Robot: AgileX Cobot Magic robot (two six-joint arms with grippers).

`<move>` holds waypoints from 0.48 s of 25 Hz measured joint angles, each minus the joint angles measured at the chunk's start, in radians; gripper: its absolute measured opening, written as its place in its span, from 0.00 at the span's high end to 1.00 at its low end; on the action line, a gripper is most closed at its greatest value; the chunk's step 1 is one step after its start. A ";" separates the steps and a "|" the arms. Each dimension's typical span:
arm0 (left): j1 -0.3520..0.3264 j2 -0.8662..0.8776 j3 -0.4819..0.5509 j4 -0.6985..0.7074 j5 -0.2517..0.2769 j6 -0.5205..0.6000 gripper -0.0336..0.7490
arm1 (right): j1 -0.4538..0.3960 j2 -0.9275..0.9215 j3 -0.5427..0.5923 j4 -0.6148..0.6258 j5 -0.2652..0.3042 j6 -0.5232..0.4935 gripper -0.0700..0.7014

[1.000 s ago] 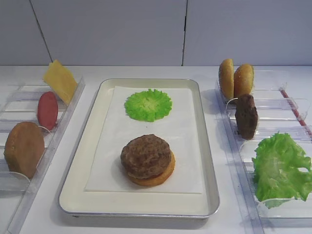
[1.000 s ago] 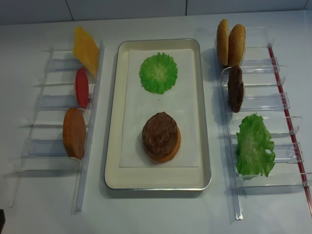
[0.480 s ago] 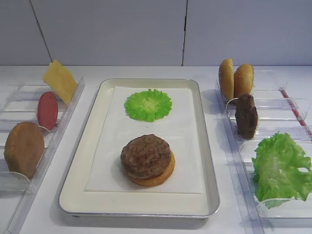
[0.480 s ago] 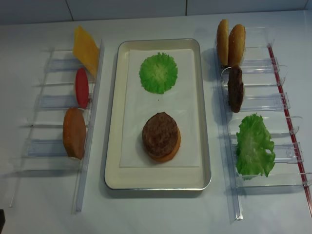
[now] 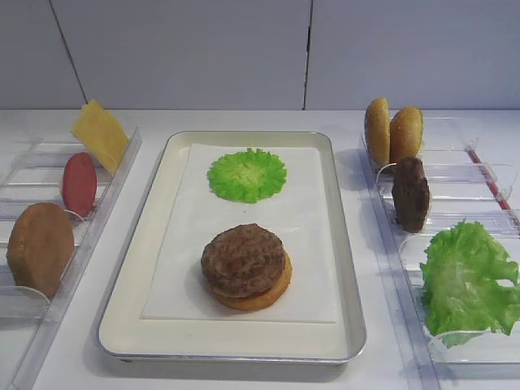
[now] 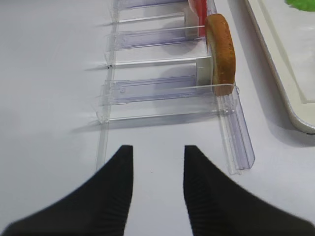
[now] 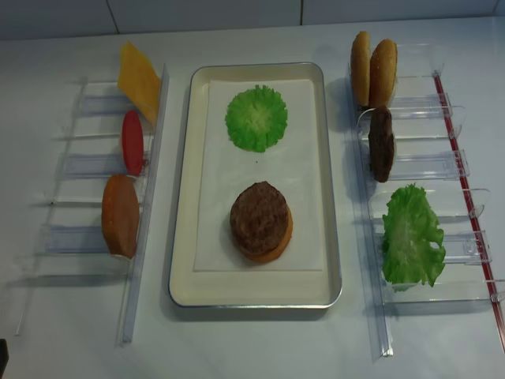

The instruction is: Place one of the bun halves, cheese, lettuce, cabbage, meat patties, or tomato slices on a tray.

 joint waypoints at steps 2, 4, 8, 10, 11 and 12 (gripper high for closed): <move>0.000 0.000 0.000 0.000 0.000 0.000 0.66 | 0.000 0.000 0.000 0.002 0.000 0.000 0.86; 0.000 0.000 0.000 0.000 0.000 0.000 0.66 | 0.000 0.000 0.000 0.002 0.000 0.000 0.86; 0.000 0.000 0.000 0.000 0.000 0.000 0.66 | 0.000 0.000 0.000 0.002 0.000 0.000 0.86; 0.000 0.000 0.000 0.000 0.000 0.000 0.66 | 0.000 0.000 0.000 0.002 0.000 0.000 0.86; 0.000 0.000 0.000 0.000 0.000 0.000 0.66 | 0.000 0.000 0.000 0.002 0.000 0.000 0.86; 0.000 0.000 0.000 0.000 0.000 0.000 0.66 | 0.000 0.000 0.000 0.002 0.000 0.000 0.86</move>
